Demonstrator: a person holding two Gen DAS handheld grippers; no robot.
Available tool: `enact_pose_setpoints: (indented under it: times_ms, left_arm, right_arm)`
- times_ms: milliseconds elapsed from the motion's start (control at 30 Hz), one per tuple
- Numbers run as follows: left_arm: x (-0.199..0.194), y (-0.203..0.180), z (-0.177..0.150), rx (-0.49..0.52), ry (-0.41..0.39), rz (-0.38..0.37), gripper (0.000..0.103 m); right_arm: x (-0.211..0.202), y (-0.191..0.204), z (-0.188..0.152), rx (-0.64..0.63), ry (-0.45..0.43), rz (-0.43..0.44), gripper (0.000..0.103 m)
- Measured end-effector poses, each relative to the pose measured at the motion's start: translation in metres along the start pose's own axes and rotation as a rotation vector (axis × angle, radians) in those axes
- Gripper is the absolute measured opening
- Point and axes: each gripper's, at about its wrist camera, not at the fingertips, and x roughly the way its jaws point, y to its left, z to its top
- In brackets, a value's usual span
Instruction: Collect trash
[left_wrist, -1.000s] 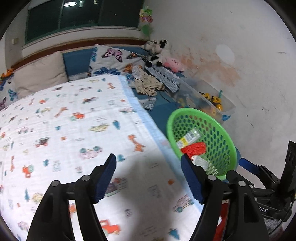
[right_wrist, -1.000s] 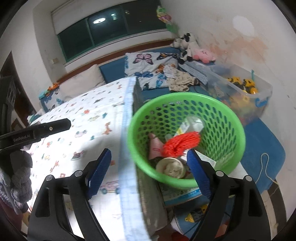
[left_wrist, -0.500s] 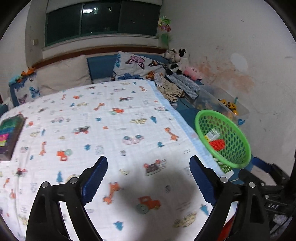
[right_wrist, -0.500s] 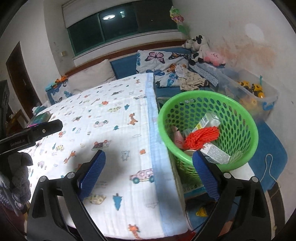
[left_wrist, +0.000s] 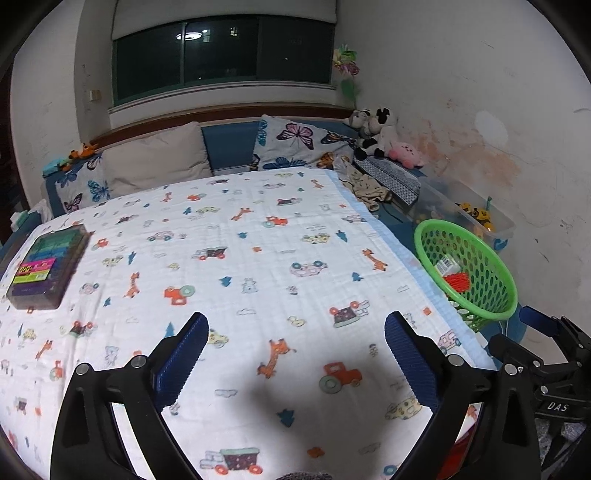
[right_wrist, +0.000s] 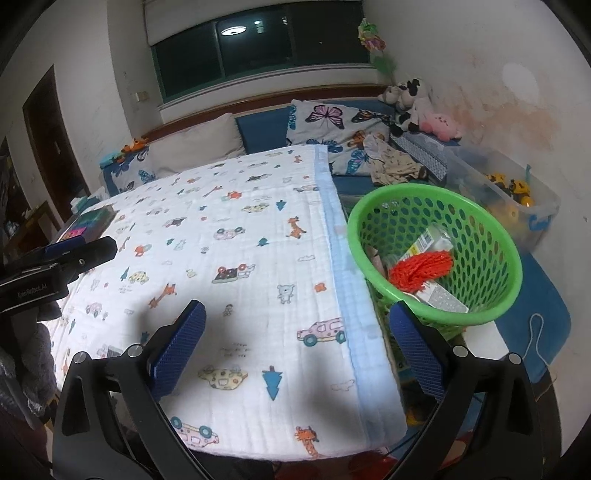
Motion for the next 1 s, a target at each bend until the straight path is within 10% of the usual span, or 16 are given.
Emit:
enact_pose_setpoints:
  times_ms: [1000]
  left_arm:
    - [-0.019,0.031,-0.02,-0.084,-0.008,0.082,0.094]
  right_arm:
    - [-0.001,0.023,-0.005,-0.042,0.014,0.023,0.099]
